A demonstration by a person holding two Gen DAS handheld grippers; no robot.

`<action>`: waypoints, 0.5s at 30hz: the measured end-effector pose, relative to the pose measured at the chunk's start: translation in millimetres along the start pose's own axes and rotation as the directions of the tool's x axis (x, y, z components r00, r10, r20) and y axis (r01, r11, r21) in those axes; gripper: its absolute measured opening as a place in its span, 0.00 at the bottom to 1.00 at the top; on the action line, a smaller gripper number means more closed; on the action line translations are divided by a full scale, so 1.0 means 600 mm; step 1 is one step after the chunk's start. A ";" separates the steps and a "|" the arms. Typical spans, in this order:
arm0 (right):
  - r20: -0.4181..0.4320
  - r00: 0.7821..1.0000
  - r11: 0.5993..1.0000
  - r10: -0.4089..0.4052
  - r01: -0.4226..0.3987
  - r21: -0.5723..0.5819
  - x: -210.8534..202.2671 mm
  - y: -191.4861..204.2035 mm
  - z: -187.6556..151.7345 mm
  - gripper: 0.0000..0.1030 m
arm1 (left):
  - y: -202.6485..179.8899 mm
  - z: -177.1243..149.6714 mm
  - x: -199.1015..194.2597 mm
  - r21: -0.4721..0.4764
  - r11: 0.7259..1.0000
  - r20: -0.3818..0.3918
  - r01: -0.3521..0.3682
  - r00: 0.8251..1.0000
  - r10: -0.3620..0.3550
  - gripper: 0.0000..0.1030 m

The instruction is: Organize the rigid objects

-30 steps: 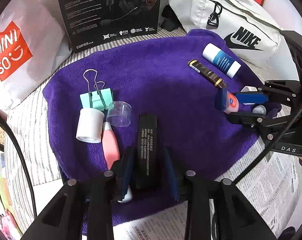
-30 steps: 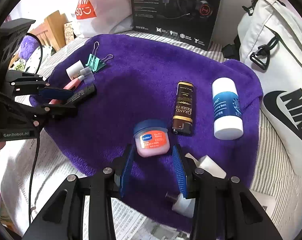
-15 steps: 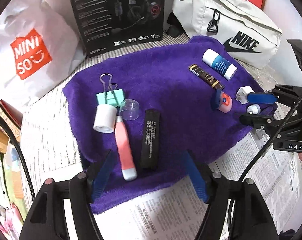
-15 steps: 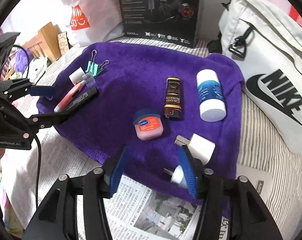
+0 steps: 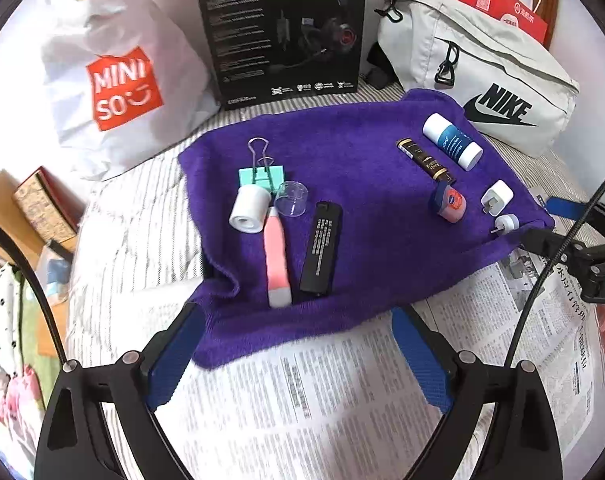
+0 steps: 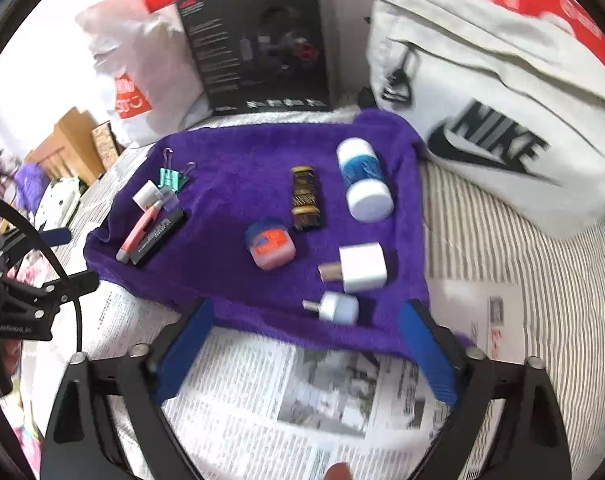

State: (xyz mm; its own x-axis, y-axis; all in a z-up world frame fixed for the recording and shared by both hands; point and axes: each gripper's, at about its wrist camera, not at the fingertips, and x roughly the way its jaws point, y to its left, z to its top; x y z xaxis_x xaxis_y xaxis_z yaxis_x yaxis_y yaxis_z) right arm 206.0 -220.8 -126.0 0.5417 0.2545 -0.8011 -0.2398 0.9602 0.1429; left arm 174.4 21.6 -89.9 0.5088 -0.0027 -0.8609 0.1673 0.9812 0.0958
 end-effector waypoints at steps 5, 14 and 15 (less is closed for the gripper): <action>0.040 0.999 0.997 -0.018 0.015 0.075 -0.038 -0.011 -0.020 1.00 | -0.011 -0.017 -0.045 -0.049 0.999 0.028 0.001 1.000 0.000 0.95; 0.052 0.997 0.993 -0.057 0.051 0.107 -0.126 0.001 -0.048 1.00 | -0.039 -0.046 -0.134 -0.098 0.995 0.130 0.035 0.991 -0.022 0.95; 0.055 0.996 0.992 -0.074 0.067 0.108 -0.136 0.004 -0.053 1.00 | -0.043 -0.049 -0.138 -0.093 0.995 0.132 0.029 0.991 -0.017 0.95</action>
State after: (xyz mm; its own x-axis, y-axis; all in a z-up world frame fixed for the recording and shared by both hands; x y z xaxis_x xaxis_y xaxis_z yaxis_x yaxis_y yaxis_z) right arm 135.5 -243.2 -78.7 0.6011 0.1891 -0.7765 -0.1146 0.9820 0.1504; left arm 103.0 2.2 -35.5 0.6125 -0.0447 -0.7892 0.1031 0.9944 0.0236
